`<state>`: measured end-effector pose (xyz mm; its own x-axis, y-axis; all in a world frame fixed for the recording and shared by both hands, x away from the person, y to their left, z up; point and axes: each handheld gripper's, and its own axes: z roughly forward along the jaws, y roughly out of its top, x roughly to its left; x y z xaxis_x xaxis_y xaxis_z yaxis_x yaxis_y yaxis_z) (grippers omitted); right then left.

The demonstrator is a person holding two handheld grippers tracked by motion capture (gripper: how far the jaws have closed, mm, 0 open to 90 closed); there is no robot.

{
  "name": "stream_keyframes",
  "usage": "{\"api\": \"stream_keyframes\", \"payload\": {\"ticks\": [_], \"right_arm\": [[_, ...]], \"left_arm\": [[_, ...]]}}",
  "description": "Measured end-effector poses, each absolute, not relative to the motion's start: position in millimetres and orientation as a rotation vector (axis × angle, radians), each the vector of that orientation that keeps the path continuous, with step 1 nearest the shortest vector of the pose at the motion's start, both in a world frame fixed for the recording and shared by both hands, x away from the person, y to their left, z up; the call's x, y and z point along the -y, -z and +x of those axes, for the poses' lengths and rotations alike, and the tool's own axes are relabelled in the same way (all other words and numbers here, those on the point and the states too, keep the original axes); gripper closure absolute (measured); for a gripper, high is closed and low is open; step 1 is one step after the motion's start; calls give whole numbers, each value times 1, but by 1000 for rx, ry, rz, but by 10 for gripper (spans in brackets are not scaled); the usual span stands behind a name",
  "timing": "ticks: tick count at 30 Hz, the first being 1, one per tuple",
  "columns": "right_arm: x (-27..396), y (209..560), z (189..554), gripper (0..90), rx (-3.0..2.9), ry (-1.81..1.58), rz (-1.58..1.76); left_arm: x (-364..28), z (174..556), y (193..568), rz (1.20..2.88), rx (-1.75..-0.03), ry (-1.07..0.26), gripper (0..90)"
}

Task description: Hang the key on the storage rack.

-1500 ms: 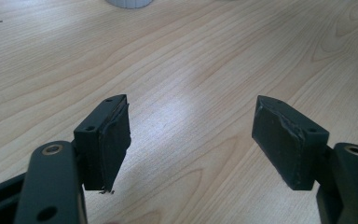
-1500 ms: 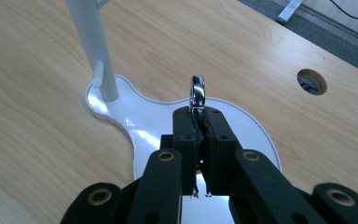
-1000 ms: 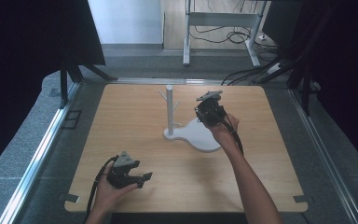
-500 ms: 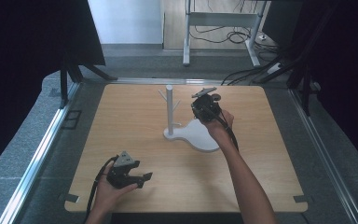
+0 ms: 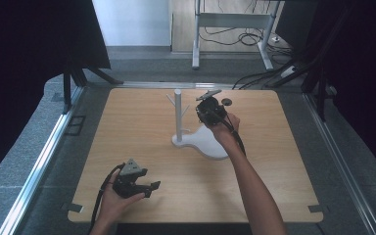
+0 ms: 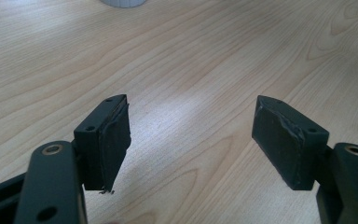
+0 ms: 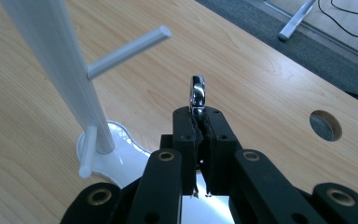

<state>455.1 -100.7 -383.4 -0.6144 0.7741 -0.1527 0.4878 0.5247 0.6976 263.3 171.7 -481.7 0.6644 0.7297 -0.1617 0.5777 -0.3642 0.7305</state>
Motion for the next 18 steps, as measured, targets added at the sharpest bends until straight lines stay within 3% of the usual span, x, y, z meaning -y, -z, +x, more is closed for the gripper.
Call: {"api": "stream_keyframes", "payload": {"ticks": [18], "right_arm": [[80, 373, 466, 845, -2307, -859, 984]], "left_arm": [[-173, 264, 483, 2071, -1012, -237, 273]]}}
